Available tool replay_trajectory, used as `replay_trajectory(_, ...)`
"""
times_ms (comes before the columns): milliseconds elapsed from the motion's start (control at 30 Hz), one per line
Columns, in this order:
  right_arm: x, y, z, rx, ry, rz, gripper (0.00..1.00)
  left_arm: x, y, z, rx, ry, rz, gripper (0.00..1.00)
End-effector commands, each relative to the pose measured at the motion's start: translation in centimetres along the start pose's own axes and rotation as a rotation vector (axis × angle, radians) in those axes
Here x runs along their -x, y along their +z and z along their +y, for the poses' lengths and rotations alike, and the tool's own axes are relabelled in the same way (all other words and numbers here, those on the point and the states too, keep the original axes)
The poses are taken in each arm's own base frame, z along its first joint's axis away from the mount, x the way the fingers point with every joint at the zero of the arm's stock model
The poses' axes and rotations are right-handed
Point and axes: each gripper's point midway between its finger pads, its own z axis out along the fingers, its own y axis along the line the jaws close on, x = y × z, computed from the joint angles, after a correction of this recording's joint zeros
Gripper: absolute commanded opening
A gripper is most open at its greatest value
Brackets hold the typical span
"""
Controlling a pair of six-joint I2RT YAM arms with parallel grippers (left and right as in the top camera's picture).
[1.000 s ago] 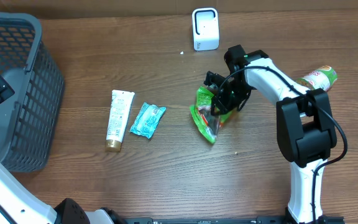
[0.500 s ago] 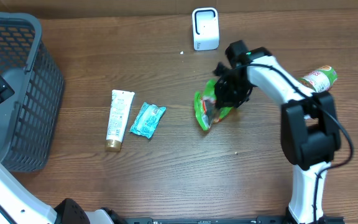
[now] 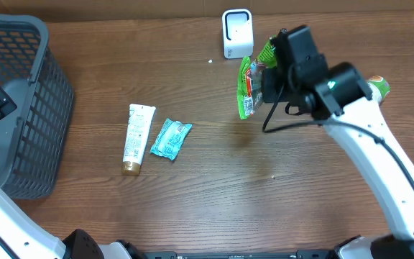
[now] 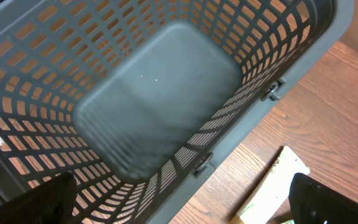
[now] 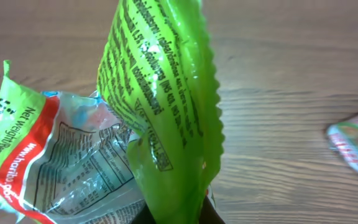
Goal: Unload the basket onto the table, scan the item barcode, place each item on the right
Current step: 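Lift the snack bag and hold it in front of the scanner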
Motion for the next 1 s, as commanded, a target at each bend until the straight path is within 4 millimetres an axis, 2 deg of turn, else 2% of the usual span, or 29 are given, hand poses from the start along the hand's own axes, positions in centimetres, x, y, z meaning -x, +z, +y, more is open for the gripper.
replay_trajectory(0,1.9,-1.9,-1.6,-0.186,0.066,-0.149,0.04,0.3,-0.6,-0.1,-0.006,-0.007,-0.022,1.00)
replay_trajectory(167,2.3,-3.0,-0.5,-0.252,0.072,-0.235,0.04,0.3,-0.6,-0.1,-0.006,-0.007,-0.022,1.00)
replay_trajectory(267,3.6,-3.5,0.3,-0.262,0.066,-0.310,0.04,0.3,-0.6,-0.1,-0.006,-0.007,-0.022,1.00)
replay_trajectory(367,5.9,-3.1,1.7,-0.255,-0.055,-0.381,0.04,0.3,-0.6,-0.1,-0.006,-0.007,-0.022,1.00)
replay_trajectory(467,8.6,-2.0,2.7,-0.276,-0.168,-0.456,0.04,0.3,-0.6,-0.1,-0.006,-0.007,-0.022,1.00)
replay_trajectory(567,12.7,-0.7,2.9,-0.394,-0.301,-0.575,0.04,0.3,-0.6,-0.1,-0.006,-0.007,-0.022,1.00)
replay_trajectory(700,16.4,1.2,3.7,-0.519,-0.515,-0.671,0.04,0.3,-0.6,-0.1,-0.006,-0.007,-0.022,1.00)
replay_trajectory(800,18.4,3.1,3.7,-0.617,-0.625,-0.720,0.04,0.3,-0.6,-0.1,-0.006,-0.007,-0.022,1.00)
replay_trajectory(967,20.1,6.9,2.4,-0.709,-0.656,-0.783,0.04,0.3,-0.6,-0.1,-0.006,-0.007,-0.022,1.00)
